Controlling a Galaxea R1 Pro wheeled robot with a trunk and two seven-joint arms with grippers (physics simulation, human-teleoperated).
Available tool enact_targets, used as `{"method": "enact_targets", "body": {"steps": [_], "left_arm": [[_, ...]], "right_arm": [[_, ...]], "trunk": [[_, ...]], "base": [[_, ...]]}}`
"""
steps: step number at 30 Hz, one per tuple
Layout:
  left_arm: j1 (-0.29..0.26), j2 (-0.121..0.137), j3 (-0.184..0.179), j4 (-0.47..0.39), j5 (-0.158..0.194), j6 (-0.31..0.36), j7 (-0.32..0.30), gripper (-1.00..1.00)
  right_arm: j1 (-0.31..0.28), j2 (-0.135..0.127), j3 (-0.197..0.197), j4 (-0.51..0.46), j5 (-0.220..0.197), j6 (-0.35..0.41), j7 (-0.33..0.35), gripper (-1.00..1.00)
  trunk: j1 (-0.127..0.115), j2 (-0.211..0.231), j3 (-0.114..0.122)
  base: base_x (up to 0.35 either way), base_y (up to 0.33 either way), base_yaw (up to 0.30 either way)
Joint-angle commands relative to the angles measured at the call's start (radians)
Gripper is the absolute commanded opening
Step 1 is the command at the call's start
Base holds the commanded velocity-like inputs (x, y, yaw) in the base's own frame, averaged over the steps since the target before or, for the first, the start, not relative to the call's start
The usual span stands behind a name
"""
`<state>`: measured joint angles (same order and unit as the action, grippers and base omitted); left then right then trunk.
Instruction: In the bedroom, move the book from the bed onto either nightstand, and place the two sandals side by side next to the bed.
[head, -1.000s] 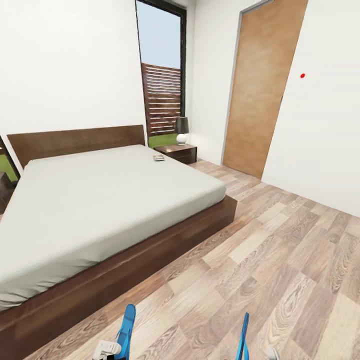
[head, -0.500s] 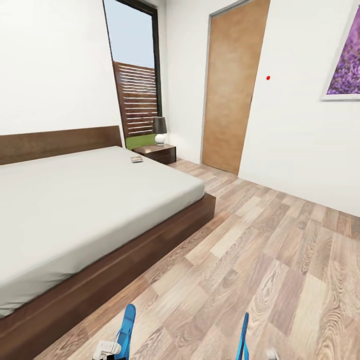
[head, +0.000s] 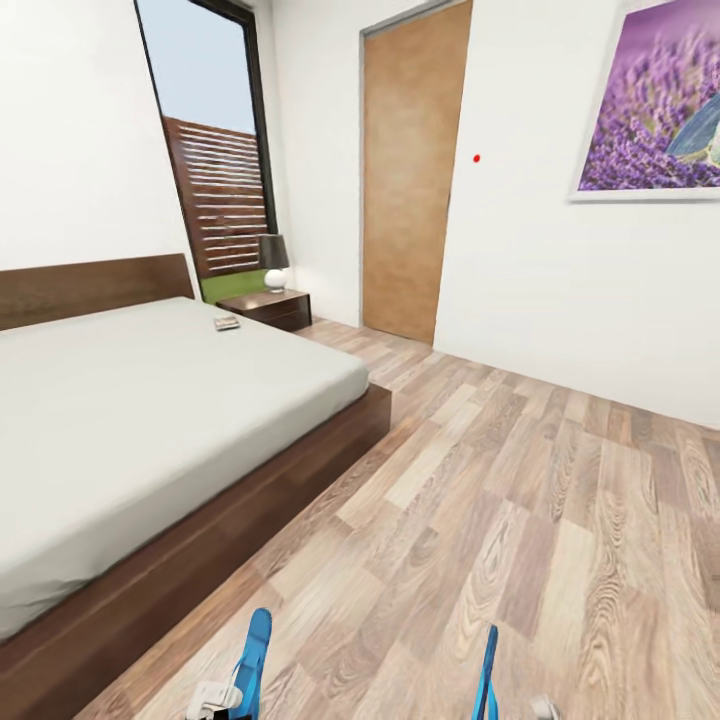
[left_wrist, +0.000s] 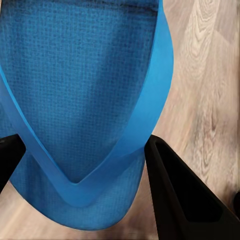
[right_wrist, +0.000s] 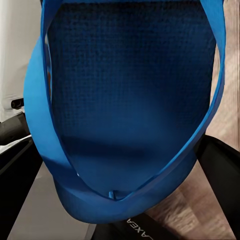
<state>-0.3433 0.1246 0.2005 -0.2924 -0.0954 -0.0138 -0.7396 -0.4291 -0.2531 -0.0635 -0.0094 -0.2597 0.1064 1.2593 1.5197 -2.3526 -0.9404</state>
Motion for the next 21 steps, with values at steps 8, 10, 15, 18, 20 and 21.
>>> {"method": "enact_targets", "body": {"steps": [8,10,15,18,20,21], "left_arm": [[0.0,0.0,0.008,-0.001,-0.012,-0.003,-0.007,-1.0],[0.0,-0.001,0.008,-0.001,-0.012,-0.003,-0.007,-1.0],[0.0,-0.001,0.008,-0.001,-0.012,-0.003,-0.007,-1.0],[0.0,-0.001,0.008,-0.001,-0.012,-0.003,-0.007,-1.0],[0.0,-0.001,0.008,-0.001,-0.012,-0.003,-0.007,-1.0],[0.0,-0.001,0.008,-0.001,-0.012,-0.003,-0.007,-1.0]], "right_arm": [[-0.001,0.0,-0.007,0.0,0.002,0.011,0.003,-1.0],[-0.001,0.0,-0.006,0.0,0.002,0.011,0.003,-1.0],[-0.001,0.0,-0.006,0.0,0.002,0.011,0.003,-1.0],[-0.001,0.0,-0.006,0.0,0.002,0.01,0.003,-1.0],[-0.001,0.0,-0.006,0.0,0.002,0.01,0.003,-1.0],[-0.001,0.0,-0.006,0.0,0.002,0.01,0.003,-1.0]], "trunk": [[0.0,0.0,-0.001],[0.0,0.0,-0.001],[0.0,0.0,-0.001],[0.0,0.0,-0.001],[0.0,0.0,-0.001],[0.0,0.0,-0.001]], "base": [[0.0,0.0,-0.284],[0.0,0.0,-0.284],[0.0,0.0,-0.284],[0.0,0.0,-0.284],[0.0,0.0,-0.284],[0.0,0.0,-0.284]]}}
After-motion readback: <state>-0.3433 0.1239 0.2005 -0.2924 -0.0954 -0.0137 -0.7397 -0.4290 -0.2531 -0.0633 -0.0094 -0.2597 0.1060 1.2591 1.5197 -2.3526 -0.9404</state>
